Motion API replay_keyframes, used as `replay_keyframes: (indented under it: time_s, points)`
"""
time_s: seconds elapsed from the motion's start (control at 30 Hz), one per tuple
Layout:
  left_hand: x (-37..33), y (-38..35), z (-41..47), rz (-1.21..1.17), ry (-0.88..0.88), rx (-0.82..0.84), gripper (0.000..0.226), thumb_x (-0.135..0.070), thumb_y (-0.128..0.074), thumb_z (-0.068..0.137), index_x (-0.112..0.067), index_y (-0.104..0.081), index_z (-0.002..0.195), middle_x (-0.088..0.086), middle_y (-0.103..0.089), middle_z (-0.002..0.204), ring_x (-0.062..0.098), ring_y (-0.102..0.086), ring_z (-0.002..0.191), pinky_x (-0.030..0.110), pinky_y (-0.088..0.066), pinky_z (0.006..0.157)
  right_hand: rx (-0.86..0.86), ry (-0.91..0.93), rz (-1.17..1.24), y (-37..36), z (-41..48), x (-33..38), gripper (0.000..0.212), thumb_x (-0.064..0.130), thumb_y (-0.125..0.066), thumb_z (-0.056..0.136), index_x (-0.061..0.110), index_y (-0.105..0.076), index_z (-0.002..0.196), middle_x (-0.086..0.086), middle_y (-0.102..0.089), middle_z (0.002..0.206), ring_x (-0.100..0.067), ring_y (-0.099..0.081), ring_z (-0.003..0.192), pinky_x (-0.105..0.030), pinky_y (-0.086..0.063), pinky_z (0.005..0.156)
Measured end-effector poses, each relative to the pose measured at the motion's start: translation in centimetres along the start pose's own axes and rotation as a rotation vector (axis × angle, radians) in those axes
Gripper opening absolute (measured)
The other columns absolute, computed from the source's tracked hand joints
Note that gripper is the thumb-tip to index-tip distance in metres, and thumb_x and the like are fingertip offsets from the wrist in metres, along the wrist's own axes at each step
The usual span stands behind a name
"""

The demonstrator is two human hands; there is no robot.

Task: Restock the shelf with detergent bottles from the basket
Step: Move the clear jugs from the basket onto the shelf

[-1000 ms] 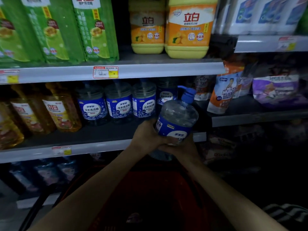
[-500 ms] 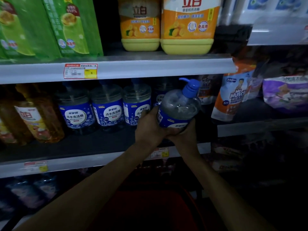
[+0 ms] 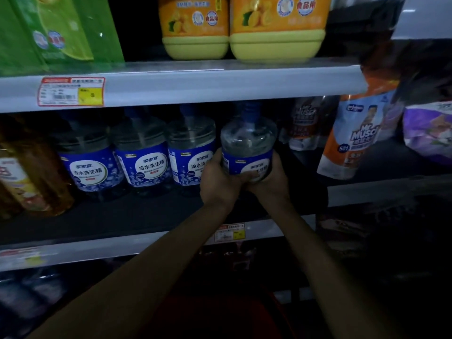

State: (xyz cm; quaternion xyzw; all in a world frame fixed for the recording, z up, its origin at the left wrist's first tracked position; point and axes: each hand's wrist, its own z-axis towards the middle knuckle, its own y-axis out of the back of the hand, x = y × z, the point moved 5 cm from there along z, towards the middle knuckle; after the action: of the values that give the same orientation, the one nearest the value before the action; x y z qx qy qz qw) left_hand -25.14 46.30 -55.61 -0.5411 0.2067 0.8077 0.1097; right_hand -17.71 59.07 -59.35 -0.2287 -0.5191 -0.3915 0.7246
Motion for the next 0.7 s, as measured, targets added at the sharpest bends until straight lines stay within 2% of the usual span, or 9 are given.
replay_keyframes:
  time_s: [0.1,0.2,0.3,0.5,0.57,0.7]
  points:
    - [0.2,-0.1,0.9,0.049,0.027,-0.026,0.081,-0.024,-0.099,0.063,-0.017,-0.061,0.134,-0.001,-0.074,0.123,0.013,-0.072,0.105,0.028,-0.061,0.083,0.039,0.014,0.022,-0.6,1.2,-0.2,0.11,0.028,-0.094,0.053,0.032,-0.042,0.15,0.005,-0.061,0.14,-0.015,-0.059,0.127,-0.05,-0.053,0.102]
    - [0.5,-0.2,1.5,0.093,0.044,-0.046,0.082,-0.026,-0.098,0.064,-0.016,-0.06,0.136,0.001,-0.074,0.124,0.017,-0.072,0.108,0.037,-0.062,0.088,0.068,0.037,0.037,-0.9,2.0,-0.7,0.112,0.023,-0.095,0.054,0.025,-0.041,0.152,0.0,-0.06,0.142,-0.019,-0.058,0.129,-0.052,-0.052,0.103]
    - [0.5,-0.3,1.8,0.121,0.032,-0.076,0.077,-0.028,-0.098,0.065,-0.015,-0.062,0.132,0.002,-0.074,0.124,0.018,-0.071,0.108,0.034,-0.06,0.087,0.092,0.048,0.048,-1.1,2.4,-1.1,0.112,0.021,-0.094,0.055,0.021,-0.039,0.153,-0.002,-0.058,0.144,-0.02,-0.058,0.13,-0.053,-0.051,0.104]
    - [1.0,-0.4,1.8,0.111,0.037,-0.08,0.066,-0.022,-0.092,0.075,-0.013,-0.062,0.133,0.004,-0.073,0.127,0.019,-0.07,0.113,0.039,-0.059,0.095,0.093,0.043,-0.003,-1.2,2.3,-1.6,0.104,0.012,-0.091,0.062,0.025,-0.04,0.151,0.001,-0.061,0.14,-0.019,-0.06,0.127,-0.051,-0.055,0.099]
    - [1.0,-0.4,1.6,0.099,0.03,-0.074,0.065,-0.019,-0.09,0.077,-0.012,-0.061,0.135,0.004,-0.072,0.128,0.018,-0.07,0.114,0.038,-0.059,0.096,0.085,0.035,-0.007,-1.1,2.0,-1.5,0.101,0.008,-0.09,0.063,0.022,-0.04,0.15,0.0,-0.063,0.137,-0.016,-0.062,0.124,-0.045,-0.056,0.098]
    - [1.3,0.0,0.9,0.114,0.057,-0.033,0.057,-0.016,-0.087,0.08,-0.013,-0.063,0.132,0.003,-0.073,0.125,0.017,-0.07,0.112,0.042,-0.059,0.097,0.04,0.044,-0.046,-1.0,0.9,-0.8,0.093,0.0,-0.087,0.069,0.016,-0.042,0.148,0.004,-0.063,0.133,0.005,-0.061,0.112,-0.012,-0.052,0.086]
